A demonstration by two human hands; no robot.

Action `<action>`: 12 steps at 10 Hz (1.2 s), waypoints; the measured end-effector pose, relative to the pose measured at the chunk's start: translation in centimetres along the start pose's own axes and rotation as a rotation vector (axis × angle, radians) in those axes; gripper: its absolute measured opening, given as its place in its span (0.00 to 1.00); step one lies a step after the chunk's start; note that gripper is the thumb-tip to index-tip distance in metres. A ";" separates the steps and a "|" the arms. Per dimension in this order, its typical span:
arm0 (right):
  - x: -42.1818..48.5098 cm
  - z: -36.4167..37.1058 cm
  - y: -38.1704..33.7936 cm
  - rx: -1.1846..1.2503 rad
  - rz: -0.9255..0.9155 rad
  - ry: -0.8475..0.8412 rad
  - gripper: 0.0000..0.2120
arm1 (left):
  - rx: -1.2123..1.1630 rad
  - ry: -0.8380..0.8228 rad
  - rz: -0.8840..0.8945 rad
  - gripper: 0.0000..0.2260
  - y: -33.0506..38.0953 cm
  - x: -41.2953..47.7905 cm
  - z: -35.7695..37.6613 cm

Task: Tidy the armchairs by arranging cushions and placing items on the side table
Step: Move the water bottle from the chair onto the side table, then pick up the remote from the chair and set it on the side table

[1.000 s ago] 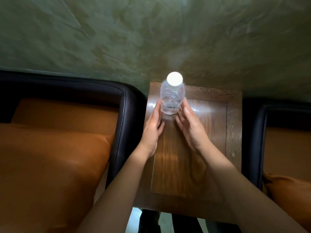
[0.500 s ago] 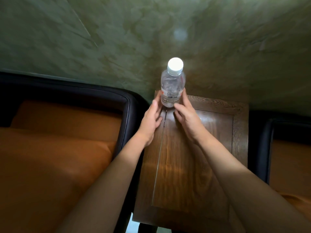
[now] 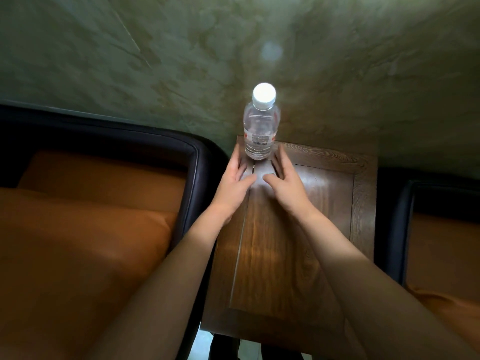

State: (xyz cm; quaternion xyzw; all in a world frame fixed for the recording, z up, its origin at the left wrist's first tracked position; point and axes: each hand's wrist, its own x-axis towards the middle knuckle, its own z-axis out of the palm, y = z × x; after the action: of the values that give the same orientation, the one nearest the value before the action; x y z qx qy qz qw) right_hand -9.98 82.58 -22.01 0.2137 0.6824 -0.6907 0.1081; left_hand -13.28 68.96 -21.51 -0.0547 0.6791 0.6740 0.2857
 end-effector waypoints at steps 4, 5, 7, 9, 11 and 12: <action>-12.8 -1.3 3.3 -0.061 0.254 -0.011 0.30 | 0.206 0.129 -0.285 0.30 -5.7 -17.2 -0.9; -15.8 -0.8 4.0 -0.102 0.337 -0.065 0.30 | 0.204 0.114 -0.368 0.30 -7.5 -23.1 -1.3; -22.4 0.4 3.8 -0.336 0.335 -0.271 0.25 | 0.201 0.236 -0.468 0.25 -9.6 -33.6 -1.9; -28.2 2.6 3.8 -0.688 0.455 -0.534 0.19 | 0.146 0.500 -0.579 0.17 -10.9 -42.8 -2.6; -33.3 5.4 8.0 -1.009 0.426 -0.796 0.24 | -0.009 0.697 -0.610 0.13 -12.6 -53.6 -3.1; -36.4 7.6 9.9 -1.117 0.414 -0.884 0.20 | -0.059 0.786 -0.618 0.14 -15.5 -59.9 -2.3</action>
State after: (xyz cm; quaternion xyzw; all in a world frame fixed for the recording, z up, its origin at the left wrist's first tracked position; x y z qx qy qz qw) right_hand 25.47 69.43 -14.90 -0.0467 0.7706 -0.2279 0.5934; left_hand 42.87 46.88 -7.72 -0.5109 0.6681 0.5053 0.1929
